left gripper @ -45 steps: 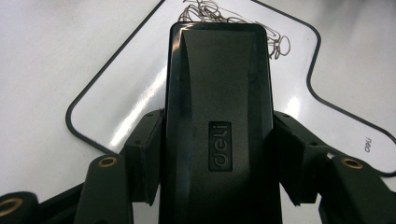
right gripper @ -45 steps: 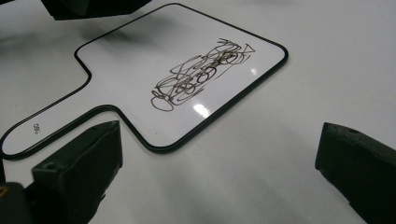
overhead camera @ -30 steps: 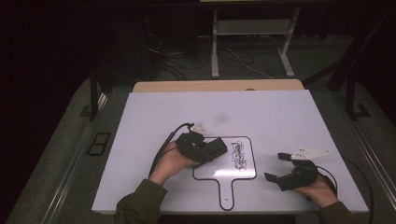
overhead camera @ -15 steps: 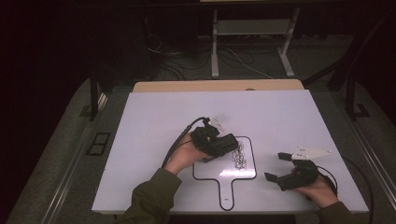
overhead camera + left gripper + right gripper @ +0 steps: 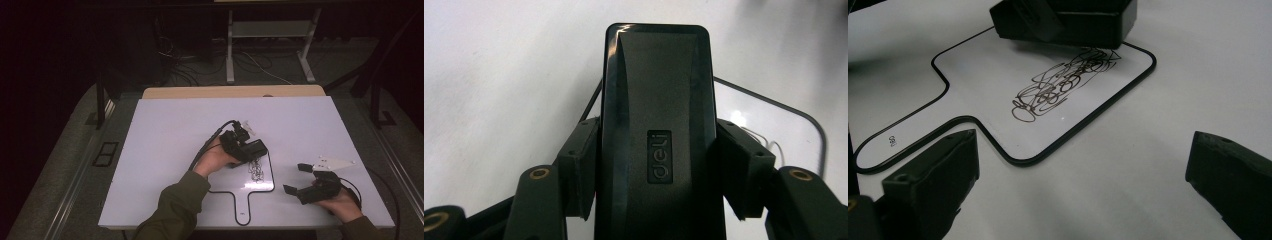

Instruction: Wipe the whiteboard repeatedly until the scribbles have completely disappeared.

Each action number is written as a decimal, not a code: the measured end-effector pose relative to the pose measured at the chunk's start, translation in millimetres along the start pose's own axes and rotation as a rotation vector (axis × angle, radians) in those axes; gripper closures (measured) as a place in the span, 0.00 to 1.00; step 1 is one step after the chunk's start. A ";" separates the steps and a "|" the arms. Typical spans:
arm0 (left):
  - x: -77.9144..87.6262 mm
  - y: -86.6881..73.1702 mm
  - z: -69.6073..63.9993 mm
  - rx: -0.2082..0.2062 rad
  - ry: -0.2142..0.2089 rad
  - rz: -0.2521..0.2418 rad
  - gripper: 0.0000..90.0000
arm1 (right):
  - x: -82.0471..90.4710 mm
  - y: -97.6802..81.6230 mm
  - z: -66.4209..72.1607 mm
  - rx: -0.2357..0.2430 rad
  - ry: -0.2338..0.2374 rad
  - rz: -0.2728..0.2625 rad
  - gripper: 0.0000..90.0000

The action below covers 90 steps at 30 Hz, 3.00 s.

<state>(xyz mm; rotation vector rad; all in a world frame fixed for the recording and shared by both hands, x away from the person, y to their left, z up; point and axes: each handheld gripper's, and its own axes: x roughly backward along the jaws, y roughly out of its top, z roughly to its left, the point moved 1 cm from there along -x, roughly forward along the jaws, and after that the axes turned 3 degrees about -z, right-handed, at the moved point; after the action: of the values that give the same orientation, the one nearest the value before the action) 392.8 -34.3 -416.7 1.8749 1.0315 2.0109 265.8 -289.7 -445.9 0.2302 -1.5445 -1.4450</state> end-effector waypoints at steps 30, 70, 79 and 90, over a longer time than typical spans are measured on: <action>-23.7 4.4 -9.8 -0.059 0.015 0.064 0.44 | 1.3 0.0 -0.8 -0.005 0.003 -0.005 0.00; -19.9 -3.4 -40.5 -0.117 -0.034 0.074 0.44 | -0.4 -0.5 -0.6 -0.004 0.000 0.000 0.00; -19.3 -6.1 -52.2 -0.121 -0.044 0.064 0.44 | -0.4 -0.5 -0.6 -0.004 0.000 0.001 0.00; -16.3 -11.0 -67.5 -0.114 -0.071 0.071 0.44 | -0.4 -0.5 -0.6 -0.005 -0.002 0.001 0.00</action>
<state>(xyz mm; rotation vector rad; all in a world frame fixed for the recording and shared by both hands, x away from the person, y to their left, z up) 329.0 -59.1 -432.8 1.9335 0.8250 1.9806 266.2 -289.9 -446.7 0.2248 -1.5421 -1.4482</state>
